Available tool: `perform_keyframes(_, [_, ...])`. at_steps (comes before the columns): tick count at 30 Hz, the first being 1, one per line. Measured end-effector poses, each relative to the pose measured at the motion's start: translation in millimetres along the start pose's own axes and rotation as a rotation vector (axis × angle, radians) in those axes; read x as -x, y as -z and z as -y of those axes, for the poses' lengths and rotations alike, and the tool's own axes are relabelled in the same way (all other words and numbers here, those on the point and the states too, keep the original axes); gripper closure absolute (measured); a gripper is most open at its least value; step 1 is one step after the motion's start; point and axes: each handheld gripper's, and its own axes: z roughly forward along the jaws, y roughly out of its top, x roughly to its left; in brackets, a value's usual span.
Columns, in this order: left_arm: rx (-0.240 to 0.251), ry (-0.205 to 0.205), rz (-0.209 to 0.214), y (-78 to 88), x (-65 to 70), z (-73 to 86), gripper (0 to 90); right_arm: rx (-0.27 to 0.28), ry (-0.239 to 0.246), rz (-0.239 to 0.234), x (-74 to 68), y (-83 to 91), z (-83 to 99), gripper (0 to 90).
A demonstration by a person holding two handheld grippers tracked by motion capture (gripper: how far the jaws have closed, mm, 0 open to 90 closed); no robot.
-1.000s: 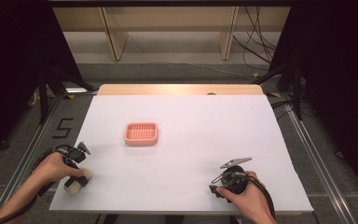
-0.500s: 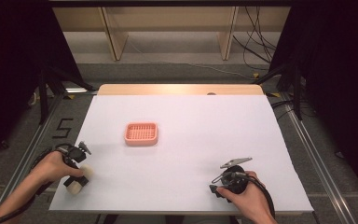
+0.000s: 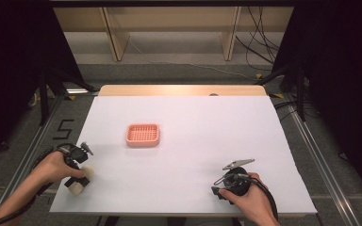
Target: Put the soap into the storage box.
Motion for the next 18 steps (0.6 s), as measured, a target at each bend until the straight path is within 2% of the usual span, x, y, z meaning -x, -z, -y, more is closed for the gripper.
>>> perform_keyframes(6, [0.004, -0.009, -0.005, 2.2, 0.8, -0.7, 48.9, -0.001, 0.001, 0.004, 0.4, -0.2, 0.1, 44.2])
perform_keyframes(7, [0.002, -0.028, -0.011, 3.8, 0.0, -1.7, 48.9, 0.0, 0.0, 0.002, 0.4, -0.1, 0.0, 44.1])
perform_keyframes(9, [0.003, -0.032, -0.015, 5.4, -0.1, -2.6, 48.9, 0.001, 0.0, 0.005, 0.4, -0.2, 0.2, 44.2])
perform_keyframes(12, [0.009, -0.026, -0.014, 6.4, 0.9, -3.4, 48.9, -0.002, 0.0, 0.005, 0.4, -0.2, 0.1, 44.2])
perform_keyframes(15, [0.001, -0.041, -0.017, 8.3, 2.3, -5.9, 48.9, -0.001, 0.0, 0.002, 0.3, -0.1, 0.1, 44.1])
perform_keyframes(18, [0.014, -0.041, -0.017, 8.1, 3.8, -7.1, 48.9, -0.001, -0.001, 0.003, 0.4, -0.3, 0.2, 44.2])
